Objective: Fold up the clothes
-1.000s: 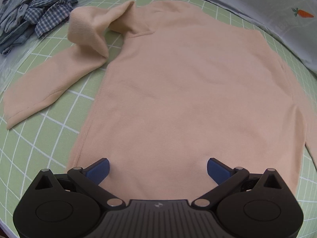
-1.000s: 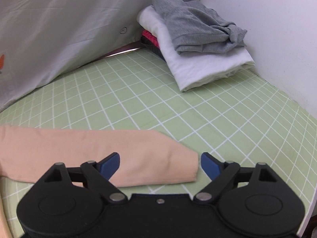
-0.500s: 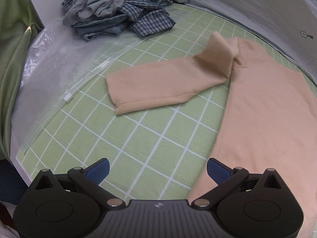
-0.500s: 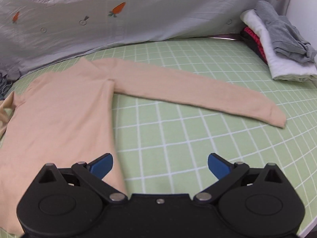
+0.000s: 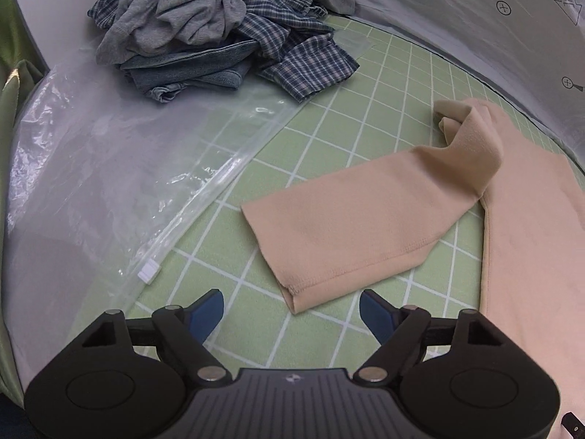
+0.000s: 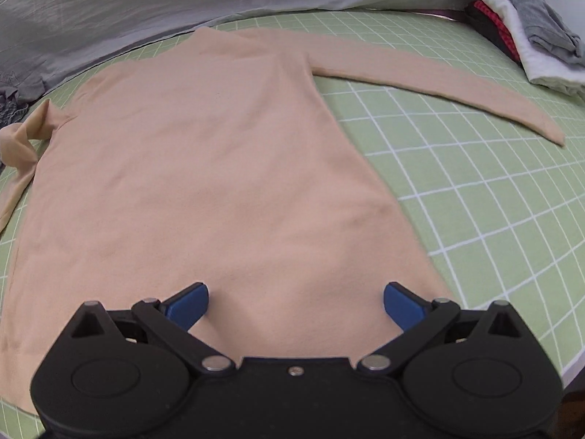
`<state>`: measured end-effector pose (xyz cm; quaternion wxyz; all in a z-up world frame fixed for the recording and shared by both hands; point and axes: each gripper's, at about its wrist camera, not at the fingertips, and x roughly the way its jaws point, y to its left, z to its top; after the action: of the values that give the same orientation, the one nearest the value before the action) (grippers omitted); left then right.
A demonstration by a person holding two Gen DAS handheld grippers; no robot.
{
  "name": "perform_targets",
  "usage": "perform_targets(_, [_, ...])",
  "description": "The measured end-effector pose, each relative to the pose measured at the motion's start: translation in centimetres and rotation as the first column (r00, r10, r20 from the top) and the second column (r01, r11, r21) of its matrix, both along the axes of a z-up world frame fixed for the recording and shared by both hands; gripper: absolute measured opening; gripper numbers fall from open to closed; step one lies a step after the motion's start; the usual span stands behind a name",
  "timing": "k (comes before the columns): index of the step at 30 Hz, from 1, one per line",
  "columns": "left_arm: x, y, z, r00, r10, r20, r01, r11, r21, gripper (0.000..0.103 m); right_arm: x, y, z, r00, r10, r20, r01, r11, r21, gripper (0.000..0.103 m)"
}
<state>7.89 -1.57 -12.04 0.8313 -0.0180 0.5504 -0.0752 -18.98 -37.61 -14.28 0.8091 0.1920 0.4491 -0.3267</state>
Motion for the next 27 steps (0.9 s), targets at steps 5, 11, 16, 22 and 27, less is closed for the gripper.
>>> perform_targets(5, [1.9,-0.2,-0.6,0.997,-0.074,0.001,0.074,0.997,-0.034,0.061,0.3,0.7,-0.2,0.994,-0.107,-0.015,0.107,0.994,-0.013,0.103])
perform_targets(11, [1.9,-1.5,-0.7,0.984,-0.172,0.036,0.172,0.985,0.015,0.054,1.2,1.3,-0.4,0.983,-0.179,-0.03,0.178,0.984,-0.012,0.103])
perform_targets(16, [1.2,-2.4,-0.8,0.966,-0.252,0.064,0.249,0.967,0.056,0.043,1.6,1.7,-0.6,0.981,-0.195,-0.016,0.194,0.981,-0.029,0.103])
perform_targets(22, [0.8,-3.4,-0.7,0.943,-0.326,0.067,0.323,0.945,0.058,0.009,1.2,2.8,-0.9,0.977,-0.21,0.035,0.212,0.974,-0.083,0.103])
perform_targets(27, [0.7,-3.5,-0.5,0.944,-0.327,0.054,0.322,0.944,0.077,0.006,1.1,3.3,-1.0,0.972,-0.229,0.055,0.234,0.967,-0.105,0.103])
